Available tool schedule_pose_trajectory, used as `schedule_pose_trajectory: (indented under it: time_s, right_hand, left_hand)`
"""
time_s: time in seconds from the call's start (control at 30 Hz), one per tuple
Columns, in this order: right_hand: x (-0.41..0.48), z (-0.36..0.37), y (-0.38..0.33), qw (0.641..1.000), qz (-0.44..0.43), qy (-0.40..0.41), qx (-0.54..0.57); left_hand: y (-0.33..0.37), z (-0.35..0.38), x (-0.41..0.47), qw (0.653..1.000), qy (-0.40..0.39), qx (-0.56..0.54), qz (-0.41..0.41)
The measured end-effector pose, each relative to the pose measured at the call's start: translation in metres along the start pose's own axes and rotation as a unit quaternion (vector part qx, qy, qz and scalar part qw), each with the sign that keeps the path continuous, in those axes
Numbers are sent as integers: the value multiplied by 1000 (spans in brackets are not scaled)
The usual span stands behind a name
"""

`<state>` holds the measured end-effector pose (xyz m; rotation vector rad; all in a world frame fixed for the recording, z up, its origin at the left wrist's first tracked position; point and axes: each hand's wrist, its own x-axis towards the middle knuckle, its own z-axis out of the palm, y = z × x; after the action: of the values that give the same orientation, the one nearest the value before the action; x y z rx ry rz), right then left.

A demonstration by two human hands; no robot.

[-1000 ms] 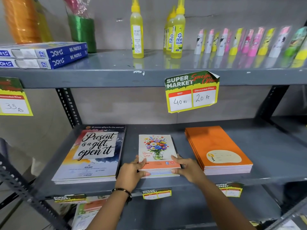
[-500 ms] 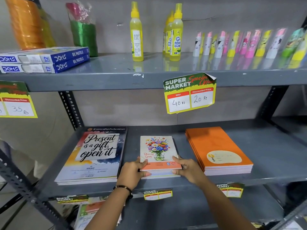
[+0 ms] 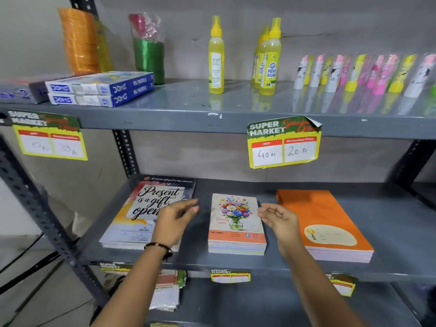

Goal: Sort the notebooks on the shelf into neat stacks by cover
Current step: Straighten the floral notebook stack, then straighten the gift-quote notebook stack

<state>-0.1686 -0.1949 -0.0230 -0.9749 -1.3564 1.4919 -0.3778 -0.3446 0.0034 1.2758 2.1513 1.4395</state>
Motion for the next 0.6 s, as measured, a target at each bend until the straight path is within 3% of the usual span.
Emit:
schedule_pose_trajectory:
  time_s: [0.13,0.27,0.47,0.6]
  right_hand:
    - [-10,32,3,996,25,-53,70]
    - [-22,78,10,993,40,-97,61]
    - [-32,150,30,989,34,-142,4]
    - [-40,177,51,973,23,-185,-137]
  left_hand:
    - [-13,-39,-6,997,68,-29,-18]
    - [-31,-74,-15,992,109,-43,-39]
    - [-81,-118,-13,994,65,12,-87]
    - [-109,-132,-12,984,7,104,-143]
